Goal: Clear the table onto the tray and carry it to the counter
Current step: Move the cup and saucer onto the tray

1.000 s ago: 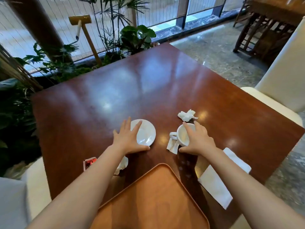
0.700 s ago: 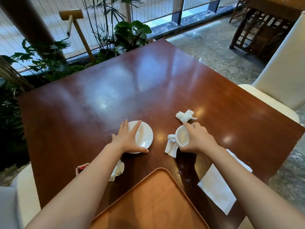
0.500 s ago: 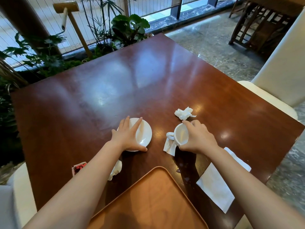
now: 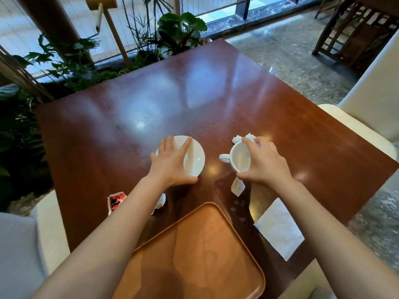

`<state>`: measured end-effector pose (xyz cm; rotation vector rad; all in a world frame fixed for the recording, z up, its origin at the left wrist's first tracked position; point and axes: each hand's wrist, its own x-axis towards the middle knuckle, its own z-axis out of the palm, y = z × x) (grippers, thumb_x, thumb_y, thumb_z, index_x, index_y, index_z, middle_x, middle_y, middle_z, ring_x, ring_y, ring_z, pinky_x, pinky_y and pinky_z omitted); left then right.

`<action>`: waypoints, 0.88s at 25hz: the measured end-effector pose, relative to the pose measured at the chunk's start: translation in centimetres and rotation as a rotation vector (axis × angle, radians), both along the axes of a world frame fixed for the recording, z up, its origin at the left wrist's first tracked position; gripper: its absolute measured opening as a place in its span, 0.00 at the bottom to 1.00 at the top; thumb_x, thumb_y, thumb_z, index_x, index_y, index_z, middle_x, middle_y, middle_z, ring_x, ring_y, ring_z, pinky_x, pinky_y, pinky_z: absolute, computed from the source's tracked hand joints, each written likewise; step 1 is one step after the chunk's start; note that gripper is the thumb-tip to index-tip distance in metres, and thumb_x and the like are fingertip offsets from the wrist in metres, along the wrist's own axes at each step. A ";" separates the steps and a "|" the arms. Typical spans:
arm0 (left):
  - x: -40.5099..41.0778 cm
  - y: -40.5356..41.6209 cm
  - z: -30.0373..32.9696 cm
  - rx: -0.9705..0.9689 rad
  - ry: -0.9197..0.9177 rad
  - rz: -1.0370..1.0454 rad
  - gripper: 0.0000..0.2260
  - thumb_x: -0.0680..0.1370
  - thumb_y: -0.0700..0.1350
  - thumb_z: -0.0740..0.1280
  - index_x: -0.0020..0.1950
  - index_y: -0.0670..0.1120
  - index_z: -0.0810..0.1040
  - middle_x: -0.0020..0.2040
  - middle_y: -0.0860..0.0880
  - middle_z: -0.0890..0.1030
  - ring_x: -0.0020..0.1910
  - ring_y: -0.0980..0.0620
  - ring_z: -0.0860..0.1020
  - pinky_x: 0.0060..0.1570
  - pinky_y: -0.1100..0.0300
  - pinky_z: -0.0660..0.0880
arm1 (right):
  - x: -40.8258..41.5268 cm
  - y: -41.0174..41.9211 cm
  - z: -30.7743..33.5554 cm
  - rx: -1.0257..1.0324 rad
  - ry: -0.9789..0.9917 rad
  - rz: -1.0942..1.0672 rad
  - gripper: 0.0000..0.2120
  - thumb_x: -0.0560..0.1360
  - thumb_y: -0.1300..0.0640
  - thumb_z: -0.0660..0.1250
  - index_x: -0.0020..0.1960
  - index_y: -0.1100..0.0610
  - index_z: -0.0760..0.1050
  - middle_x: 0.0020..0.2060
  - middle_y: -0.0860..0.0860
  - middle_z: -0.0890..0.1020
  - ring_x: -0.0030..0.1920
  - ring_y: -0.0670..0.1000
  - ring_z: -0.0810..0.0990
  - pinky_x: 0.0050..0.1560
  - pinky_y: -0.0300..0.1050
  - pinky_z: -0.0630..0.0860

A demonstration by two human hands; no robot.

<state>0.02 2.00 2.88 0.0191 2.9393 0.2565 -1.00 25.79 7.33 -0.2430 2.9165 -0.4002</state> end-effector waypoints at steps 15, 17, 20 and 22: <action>25.2 0.4 -1.1 0.091 -0.205 0.357 0.48 0.59 0.67 0.67 0.73 0.61 0.45 0.74 0.44 0.48 0.72 0.42 0.46 0.66 0.41 0.57 | 14.2 -3.7 -1.8 0.019 -0.172 0.384 0.41 0.65 0.46 0.71 0.72 0.48 0.56 0.68 0.52 0.64 0.67 0.57 0.62 0.52 0.54 0.74; 26.5 -0.1 -2.1 0.061 -0.233 0.379 0.49 0.59 0.68 0.67 0.73 0.61 0.44 0.74 0.44 0.48 0.73 0.42 0.46 0.66 0.39 0.56 | 15.2 -4.5 -2.7 0.052 -0.198 0.431 0.41 0.65 0.45 0.71 0.73 0.49 0.55 0.69 0.52 0.63 0.67 0.56 0.62 0.53 0.53 0.75; 27.3 -0.5 -3.2 0.053 -0.220 0.385 0.49 0.59 0.68 0.66 0.73 0.61 0.43 0.75 0.44 0.47 0.73 0.42 0.46 0.66 0.38 0.56 | 15.8 -5.4 -3.3 0.069 -0.197 0.469 0.42 0.65 0.44 0.71 0.73 0.49 0.54 0.69 0.53 0.62 0.67 0.56 0.63 0.52 0.52 0.75; 27.5 -0.6 -3.8 0.050 -0.220 0.374 0.49 0.60 0.68 0.66 0.72 0.61 0.42 0.75 0.44 0.46 0.74 0.41 0.45 0.67 0.37 0.54 | 15.8 -5.9 -3.4 0.083 -0.188 0.498 0.43 0.66 0.44 0.71 0.74 0.49 0.53 0.70 0.54 0.61 0.68 0.56 0.62 0.53 0.52 0.75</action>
